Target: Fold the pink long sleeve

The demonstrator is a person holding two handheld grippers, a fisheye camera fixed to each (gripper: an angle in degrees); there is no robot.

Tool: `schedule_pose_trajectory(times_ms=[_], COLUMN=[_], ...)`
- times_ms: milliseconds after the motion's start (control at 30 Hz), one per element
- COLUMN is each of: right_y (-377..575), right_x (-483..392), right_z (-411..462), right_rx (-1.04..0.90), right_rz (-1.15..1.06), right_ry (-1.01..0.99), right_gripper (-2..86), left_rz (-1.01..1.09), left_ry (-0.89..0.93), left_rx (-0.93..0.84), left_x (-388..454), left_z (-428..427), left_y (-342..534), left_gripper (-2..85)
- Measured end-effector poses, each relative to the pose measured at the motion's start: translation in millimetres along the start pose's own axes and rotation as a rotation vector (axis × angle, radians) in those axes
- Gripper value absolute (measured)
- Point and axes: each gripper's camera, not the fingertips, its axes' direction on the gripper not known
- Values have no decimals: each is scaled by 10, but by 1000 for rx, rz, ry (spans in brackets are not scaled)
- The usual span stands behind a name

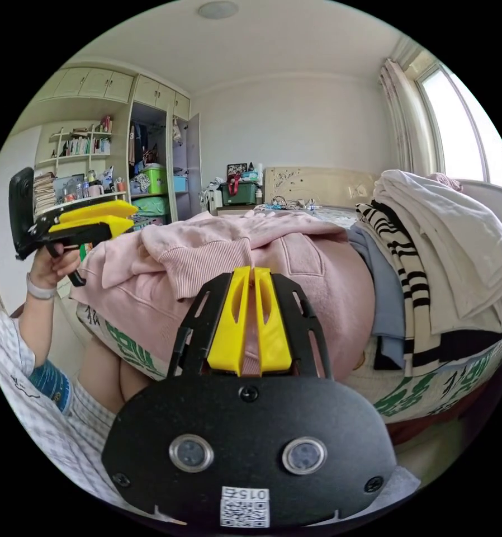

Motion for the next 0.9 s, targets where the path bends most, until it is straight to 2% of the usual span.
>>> schedule_pose_trajectory(times_ms=[100, 233, 367, 500, 600, 700, 900], right_y=[1, -128, -434, -1015, -1617, -2252, -2953], right_x=[-2, 37, 373, 563, 600, 684, 871], right_z=[14, -76, -442, -354, 211, 1142, 3035], right_rx=[-3, -48, 140, 233, 189, 23, -215], right_rz=[3, -28, 19, 3, -54, -50, 7], right_ry=[-9, -46, -15, -26, -73, -124, 17], right_gripper=[10, 28, 40, 53, 67, 94, 114], left_rz=[23, -100, -310, -414, -465, -523, -637], left_ry=[-66, -128, -139, -138, -55, -42, -85], left_rx=[-30, -102, -138, -159, -146, -234, -404], left_x=[-321, -1094, -2063, -2693, -3070, -3329, -3583], left_z=[-23, 167, 440, 897, 1520, 2392, 4094], left_y=[135, 535, 1022, 1300, 1431, 1467, 1863], left_gripper=[81, 81, 86, 101, 110, 115, 120])
